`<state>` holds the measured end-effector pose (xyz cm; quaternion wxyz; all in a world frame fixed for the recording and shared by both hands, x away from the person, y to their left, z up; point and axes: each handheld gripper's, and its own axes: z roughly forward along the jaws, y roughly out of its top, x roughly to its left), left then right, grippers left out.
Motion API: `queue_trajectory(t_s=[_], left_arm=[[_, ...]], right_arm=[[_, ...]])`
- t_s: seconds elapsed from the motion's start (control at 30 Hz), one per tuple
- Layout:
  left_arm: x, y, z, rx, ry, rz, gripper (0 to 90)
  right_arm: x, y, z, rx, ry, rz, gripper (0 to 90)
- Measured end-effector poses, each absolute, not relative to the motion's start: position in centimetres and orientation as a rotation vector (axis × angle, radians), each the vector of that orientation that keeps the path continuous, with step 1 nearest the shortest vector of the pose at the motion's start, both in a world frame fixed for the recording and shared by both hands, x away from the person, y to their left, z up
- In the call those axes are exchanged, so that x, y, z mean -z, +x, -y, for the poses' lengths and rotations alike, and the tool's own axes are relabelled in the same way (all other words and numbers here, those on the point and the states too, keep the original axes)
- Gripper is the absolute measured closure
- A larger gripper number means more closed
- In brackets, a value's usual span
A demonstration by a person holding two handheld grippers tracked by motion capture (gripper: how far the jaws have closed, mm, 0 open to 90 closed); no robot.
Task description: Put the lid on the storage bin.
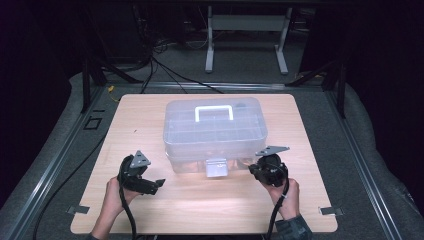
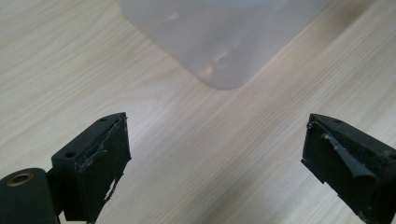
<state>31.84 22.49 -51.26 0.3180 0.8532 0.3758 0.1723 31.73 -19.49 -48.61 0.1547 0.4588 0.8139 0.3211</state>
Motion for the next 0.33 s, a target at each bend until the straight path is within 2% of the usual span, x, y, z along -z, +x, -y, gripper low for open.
queue_trajectory(t_s=[0.03,0.07,0.27,0.33], left_arm=[[51.6,31.8,-22.7,-0.458,2.246,-1.004,6.4],[52.0,31.7,-23.0,-0.462,2.249,-1.020,5.4],[53.8,31.1,-24.0,-0.464,2.245,-1.075,0.4],[54.3,31.0,-24.2,-0.461,2.236,-1.089,0.2]], right_arm=[[48.9,31.4,19.9,-0.908,1.322,-2.321,81.3],[49.3,31.2,20.4,-0.896,1.325,-2.308,75.1],[51.4,30.2,22.8,-0.832,1.406,-2.237,31.2],[52.1,30.0,23.4,-0.823,1.432,-2.215,20.0]])
